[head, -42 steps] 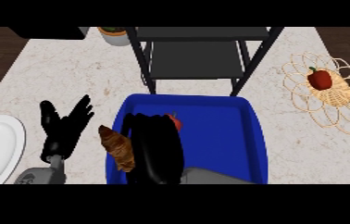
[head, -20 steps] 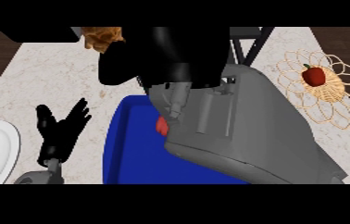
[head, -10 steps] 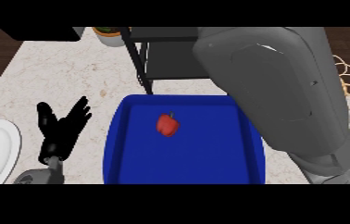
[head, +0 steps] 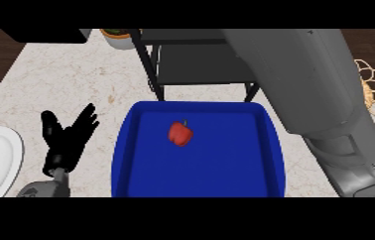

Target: Pick the croissant from the tray and place it in the tiered shelf

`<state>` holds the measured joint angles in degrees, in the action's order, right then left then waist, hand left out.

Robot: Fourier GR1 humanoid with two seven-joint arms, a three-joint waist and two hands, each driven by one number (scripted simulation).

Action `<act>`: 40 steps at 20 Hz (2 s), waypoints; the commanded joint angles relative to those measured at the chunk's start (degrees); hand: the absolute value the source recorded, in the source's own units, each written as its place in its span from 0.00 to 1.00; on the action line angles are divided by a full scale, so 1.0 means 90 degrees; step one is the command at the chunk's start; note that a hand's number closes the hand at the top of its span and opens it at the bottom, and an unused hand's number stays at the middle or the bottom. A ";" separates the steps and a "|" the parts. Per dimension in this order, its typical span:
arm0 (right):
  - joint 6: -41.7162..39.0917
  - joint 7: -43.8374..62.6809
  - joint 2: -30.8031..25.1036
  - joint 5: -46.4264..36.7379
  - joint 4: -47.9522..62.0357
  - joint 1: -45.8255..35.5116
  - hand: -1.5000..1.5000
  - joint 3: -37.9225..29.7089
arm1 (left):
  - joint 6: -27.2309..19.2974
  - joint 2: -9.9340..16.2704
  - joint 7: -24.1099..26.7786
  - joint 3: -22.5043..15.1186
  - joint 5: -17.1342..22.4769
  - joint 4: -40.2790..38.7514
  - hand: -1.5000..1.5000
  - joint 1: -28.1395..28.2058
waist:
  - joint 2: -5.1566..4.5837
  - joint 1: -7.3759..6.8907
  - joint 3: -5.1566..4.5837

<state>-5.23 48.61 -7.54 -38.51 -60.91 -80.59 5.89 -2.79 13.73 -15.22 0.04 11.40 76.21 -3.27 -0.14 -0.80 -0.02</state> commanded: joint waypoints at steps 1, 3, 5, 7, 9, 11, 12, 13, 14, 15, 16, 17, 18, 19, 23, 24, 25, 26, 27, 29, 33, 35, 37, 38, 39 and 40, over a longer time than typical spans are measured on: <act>0.0337 -0.0396 0.0115 -0.0214 0.0746 -0.0252 1.00 -0.0126 | -0.0047 -0.0020 -0.0238 0.0047 -0.0028 -0.0032 0.50 -0.0203 | -0.0005 -0.0014 -0.0002; 0.0545 -0.0810 -0.0046 -0.0261 0.1083 -0.0135 1.00 -0.0249 | 0.0294 0.0135 0.0013 0.0111 0.0116 0.0213 0.50 0.0283 | -0.0008 -0.0061 -0.0002; 0.0526 -0.1019 -0.0113 -0.0258 0.1341 -0.0180 1.00 -0.0342 | 0.0004 -0.0020 -0.0241 0.0113 0.0033 0.0172 0.50 -0.0018 | -0.0008 -0.0025 -0.0001; 0.0672 -0.1139 -0.0073 -0.0371 0.1794 -0.0420 1.00 -0.0392 | 0.0057 -0.0097 -0.0123 -0.0039 -0.0109 0.0046 0.50 -0.0010 | -0.0016 -0.0043 -0.0003; 0.0875 -0.1480 -0.0063 -0.0428 0.1796 -0.0084 1.00 -0.0355 | -0.0006 -0.0240 0.0214 -0.0123 -0.0275 -0.0104 0.50 0.0191 | -0.0014 -0.0024 -0.0002; 0.1196 -0.2038 -0.0219 -0.0375 0.2279 -0.0245 1.00 -0.0603 | 0.0094 -0.0136 0.0086 -0.0030 -0.0134 0.0159 0.50 0.0242 | -0.0035 -0.0096 -0.0002; 0.1088 -0.1868 0.0004 -0.0470 0.2318 -0.0394 1.00 -0.0465 | -0.0018 -0.0165 0.0043 0.0050 -0.0204 -0.0158 0.50 -0.0203 | -0.0025 -0.0038 -0.0003; 0.1297 -0.1984 -0.0032 -0.0470 0.2386 -0.0339 1.00 -0.0564 | -0.0021 -0.0219 -0.0112 0.0002 -0.0124 0.0175 0.50 0.0073 | -0.0018 -0.0060 -0.0001; 0.1083 -0.2121 -0.0007 -0.0312 0.2201 -0.0243 1.00 -0.0586 | 0.0265 -0.0124 0.0124 0.0146 -0.0025 -0.0388 0.50 -0.0263 | -0.0017 0.0004 -0.0003; 0.1055 -0.1893 0.0026 -0.0393 0.2282 -0.0575 1.00 -0.0599 | -0.0073 -0.0285 0.0109 0.0008 -0.0230 0.0034 0.50 0.0054 | -0.0005 -0.0033 -0.0002; 0.1218 -0.2190 0.0103 -0.0395 0.2341 -0.0308 1.00 -0.0568 | 0.0183 0.0028 -0.0038 0.0268 -0.0090 -0.0377 0.50 -0.0405 | -0.0017 -0.0003 -0.0002; 0.0986 -0.2009 -0.0052 -0.0390 0.2260 -0.0463 1.00 -0.0621 | -0.0009 -0.0128 -0.0318 0.0006 -0.0197 0.0333 0.50 0.0106 | 0.0008 -0.0024 0.0001; 0.1261 -0.2252 0.0007 -0.0449 0.2492 -0.0357 1.00 -0.0641 | 0.0161 -0.0152 0.0074 0.0094 -0.0165 -0.0116 0.50 -0.0051 | -0.0011 -0.0022 -0.0002; 0.1289 -0.2162 0.0120 -0.0408 0.2928 -0.0791 1.00 -0.0766 | 0.0364 0.0003 0.0090 0.0227 -0.0036 -0.0274 0.50 -0.0118 | -0.0036 -0.0087 -0.0006; 0.0718 -0.1901 0.0098 -0.0750 0.2502 -0.0663 1.00 -0.0291 | 0.0257 -0.0086 0.0089 0.0286 -0.0070 -0.0373 0.50 -0.0175 | 0.0006 0.0025 -0.0004; 0.0547 -0.2036 -0.0156 -0.0527 0.2614 -0.0647 1.00 -0.0583 | -0.0076 -0.0278 -0.0073 0.0011 -0.0338 0.0150 0.50 0.0129 | 0.0010 -0.0009 0.0001; 0.1332 -0.2029 -0.0130 -0.0348 0.2334 -0.0300 1.00 -0.0922 | 0.0283 0.0006 -0.0125 0.0218 -0.0054 0.0248 0.50 0.0237 | 0.0015 -0.0010 0.0004; 0.1875 -0.1533 0.0210 -0.0343 0.2321 -0.0473 1.00 -0.1069 | 0.0296 -0.0097 0.0214 0.0151 -0.0144 0.0051 0.50 0.0408 | 0.0008 -0.0048 0.0000; 0.1897 -0.1740 0.0192 -0.0256 0.2189 -0.0319 0.00 -0.1112 | 0.0293 0.0014 -0.0095 0.0330 -0.0015 -0.0090 0.50 -0.0228 | 0.0004 0.0042 0.0001; 0.2080 -0.1634 0.0117 -0.0098 0.1994 -0.0244 0.00 -0.1344 | 0.0227 -0.0080 0.0078 0.0254 -0.0147 -0.0183 0.50 -0.0036 | 0.0016 0.0071 0.0002; 0.2581 -0.2044 0.0228 0.0279 0.2096 -0.0262 0.00 -0.1782 | 0.0346 -0.0092 0.0288 0.0127 -0.0245 -0.0006 0.50 0.0397 | -0.0004 -0.0041 0.0001; 0.2649 -0.1996 0.0342 0.0594 0.1948 -0.0341 0.00 -0.2034 | 0.0140 -0.0185 0.0083 0.0275 -0.0175 -0.0194 0.50 -0.0069 | -0.0006 0.0019 0.0000; 0.2565 -0.2246 0.0141 0.0891 0.1745 -0.0174 0.00 -0.2264 | 0.0084 -0.0124 -0.0154 0.0192 -0.0266 0.0103 0.50 -0.0008 | 0.0008 0.0034 0.0006; 0.2943 -0.2333 0.0332 0.0950 0.1935 -0.0183 0.00 -0.2390 | 0.0342 0.0033 -0.0178 0.0294 -0.0097 0.0095 0.50 -0.0030 | -0.0015 -0.0030 0.0003; 0.2774 -0.1943 0.0201 0.1060 0.1608 -0.0480 0.00 -0.2469 | 0.0136 -0.0085 -0.0201 0.0295 -0.0180 -0.0033 0.50 -0.0205 | 0.0016 0.0055 0.0003; 0.2808 -0.2213 -0.0049 0.1188 0.1874 -0.0503 0.00 -0.2686 | 0.0073 -0.0223 -0.0090 0.0198 -0.0247 0.0018 0.50 -0.0057 | -0.0014 -0.0017 0.0002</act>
<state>18.48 29.68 -6.15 -31.49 -43.86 -83.82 -14.09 -1.24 12.66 -15.92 2.06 9.69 76.67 -3.43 -0.14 -0.79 0.02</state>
